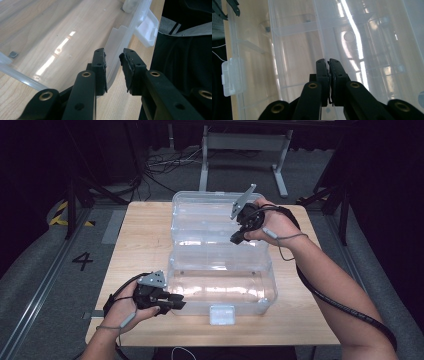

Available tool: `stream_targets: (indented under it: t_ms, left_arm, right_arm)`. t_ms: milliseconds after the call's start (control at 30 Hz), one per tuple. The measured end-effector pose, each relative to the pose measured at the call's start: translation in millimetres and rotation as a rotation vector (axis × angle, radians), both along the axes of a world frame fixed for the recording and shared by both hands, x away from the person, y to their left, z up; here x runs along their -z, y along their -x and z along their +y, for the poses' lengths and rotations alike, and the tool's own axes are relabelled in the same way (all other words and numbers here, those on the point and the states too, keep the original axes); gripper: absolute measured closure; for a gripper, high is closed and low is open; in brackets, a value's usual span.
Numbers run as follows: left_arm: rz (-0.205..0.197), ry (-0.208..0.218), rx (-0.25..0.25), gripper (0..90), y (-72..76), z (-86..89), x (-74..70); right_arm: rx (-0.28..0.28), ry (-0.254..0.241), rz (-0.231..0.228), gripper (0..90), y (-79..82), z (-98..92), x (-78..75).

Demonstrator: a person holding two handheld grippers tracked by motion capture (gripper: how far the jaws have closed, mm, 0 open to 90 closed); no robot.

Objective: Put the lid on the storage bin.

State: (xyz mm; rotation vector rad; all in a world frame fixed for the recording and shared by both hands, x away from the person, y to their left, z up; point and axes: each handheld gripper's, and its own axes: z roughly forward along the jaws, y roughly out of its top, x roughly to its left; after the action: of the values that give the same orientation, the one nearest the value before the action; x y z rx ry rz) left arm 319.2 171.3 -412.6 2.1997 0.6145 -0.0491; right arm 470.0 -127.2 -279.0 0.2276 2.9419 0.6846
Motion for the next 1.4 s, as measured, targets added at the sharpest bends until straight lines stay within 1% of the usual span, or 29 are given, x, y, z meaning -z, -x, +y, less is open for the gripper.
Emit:
stream_targets:
  t_ms: [100,133,167,267,367,400,467,500,533,567,600,633,667,700,733,767,867,967,1067,1100,1133,1267,1400]
  left_arm:
    - [0.000,0.000,0.001,72.7,-0.1,0.0,0.0]
    - [0.001,-0.002,0.002,72.7,-0.2,0.1,-0.1]
    - [0.002,-0.002,0.002,72.7,-0.3,0.1,-0.1]
    - [0.001,-0.001,0.002,72.7,-0.1,-0.1,-0.1]
    - [0.000,-0.001,0.001,72.7,-0.1,-0.2,-0.1]
    - [0.000,-0.004,0.003,72.7,-0.2,-0.1,-0.3]
    - [0.000,-0.004,0.002,72.7,-0.1,-0.3,-0.3]
    - [0.000,-0.004,0.002,72.7,-0.1,-0.3,-0.3]
    - [-0.001,-0.006,0.003,72.7,0.0,-0.3,-0.4]
    - [-0.001,-0.007,0.003,72.7,0.0,-0.4,-0.5]
    - [-0.002,-0.007,0.002,72.6,0.1,-0.5,-0.5]
    - [-0.003,-0.008,0.002,72.6,0.1,-0.6,-0.6]
    - [-0.003,-0.008,0.002,72.6,0.1,-0.6,-0.6]
    - [-0.003,-0.008,0.002,72.6,0.1,-0.6,-0.6]
    - [-0.004,-0.009,0.003,72.7,0.1,-0.6,-0.7]
    - [-0.005,-0.009,0.004,73.0,0.1,-0.7,-0.8]
    - [-0.006,-0.009,0.007,73.3,0.2,-1.0,-0.7]
    - [-0.006,-0.010,0.007,73.4,0.2,-1.1,-0.8]
    - [-0.007,-0.011,0.008,73.4,0.2,-1.2,-0.9]
    - [-0.006,-0.011,0.007,73.4,0.2,-1.3,-0.9]
    - [-0.006,-0.012,0.007,73.4,0.2,-1.3,-0.9]
    - [-0.006,-0.013,0.008,73.4,0.2,-1.3,-1.0]
    - [-0.007,-0.016,0.007,73.4,0.3,-1.3,-1.2]
  right_arm:
    - [0.000,0.006,0.003,87.4,3.7,0.0,-0.8]
    - [-0.003,0.004,-0.003,87.4,4.9,0.3,-0.9]
    - [-0.003,0.008,0.004,87.5,6.8,0.0,-1.4]
    - [-0.015,0.003,-0.002,87.6,8.6,0.0,-1.4]
    - [-0.020,0.009,-0.007,87.8,13.4,0.0,-1.8]
    - [-0.016,0.011,-0.001,87.9,15.3,0.1,-2.0]
    - [-0.035,0.012,-0.014,88.0,17.0,0.1,-2.0]
    - [-0.027,0.015,-0.006,88.0,19.7,0.3,-2.3]
    - [-0.040,0.011,-0.013,88.1,20.1,0.3,-1.8]
    - [-0.039,0.016,-0.012,88.2,21.8,0.1,-2.1]
    - [-0.036,0.013,-0.009,88.2,23.2,0.1,-1.9]
    - [-0.048,0.011,-0.015,88.3,23.7,0.0,-1.8]
    - [-0.037,0.014,-0.009,88.3,25.4,-0.2,-1.8]
    - [-0.057,0.015,-0.018,88.3,25.1,-0.6,-1.6]
    - [-0.048,0.014,-0.014,88.4,26.8,-0.5,-1.7]
    - [-0.056,0.014,-0.021,88.4,27.5,-0.6,-1.4]
    - [-0.065,0.012,-0.019,88.5,31.1,-0.9,-0.9]
    - [-0.066,0.004,-0.016,88.6,34.3,-1.7,-0.2]
    - [-0.076,0.006,-0.023,88.8,37.5,-2.2,0.4]
    - [-0.070,0.007,-0.018,88.8,39.1,-2.3,0.5]
    - [-0.083,0.005,-0.021,88.8,39.2,-2.6,0.9]
    - [-0.074,-0.001,-0.006,88.9,42.5,-4.5,1.6]
    - [-0.083,-0.003,-0.015,89.0,45.9,-5.4,2.8]
